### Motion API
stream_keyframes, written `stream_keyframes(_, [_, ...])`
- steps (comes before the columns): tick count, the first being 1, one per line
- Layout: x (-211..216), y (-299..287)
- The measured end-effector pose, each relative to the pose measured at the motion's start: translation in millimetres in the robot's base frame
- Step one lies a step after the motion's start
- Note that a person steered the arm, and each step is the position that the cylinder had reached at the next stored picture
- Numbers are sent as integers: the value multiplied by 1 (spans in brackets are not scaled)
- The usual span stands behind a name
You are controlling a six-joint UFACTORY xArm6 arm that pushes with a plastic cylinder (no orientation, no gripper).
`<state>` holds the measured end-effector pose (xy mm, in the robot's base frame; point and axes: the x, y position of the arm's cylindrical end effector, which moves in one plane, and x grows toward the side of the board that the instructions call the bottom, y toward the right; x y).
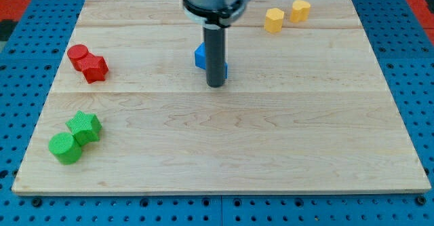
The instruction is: Move the blue cube and red blocks towards the top left side
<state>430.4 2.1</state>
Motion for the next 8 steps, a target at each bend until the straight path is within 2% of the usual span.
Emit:
stream_keyframes(1, [-8, 28])
stream_keyframes(2, [-51, 31])
stream_keyframes(4, [-104, -63])
stream_keyframes(5, [-97, -86])
stream_keyframes(6, [-64, -73])
stream_keyframes(7, [-70, -143])
stream_keyframes(8, [-118, -169])
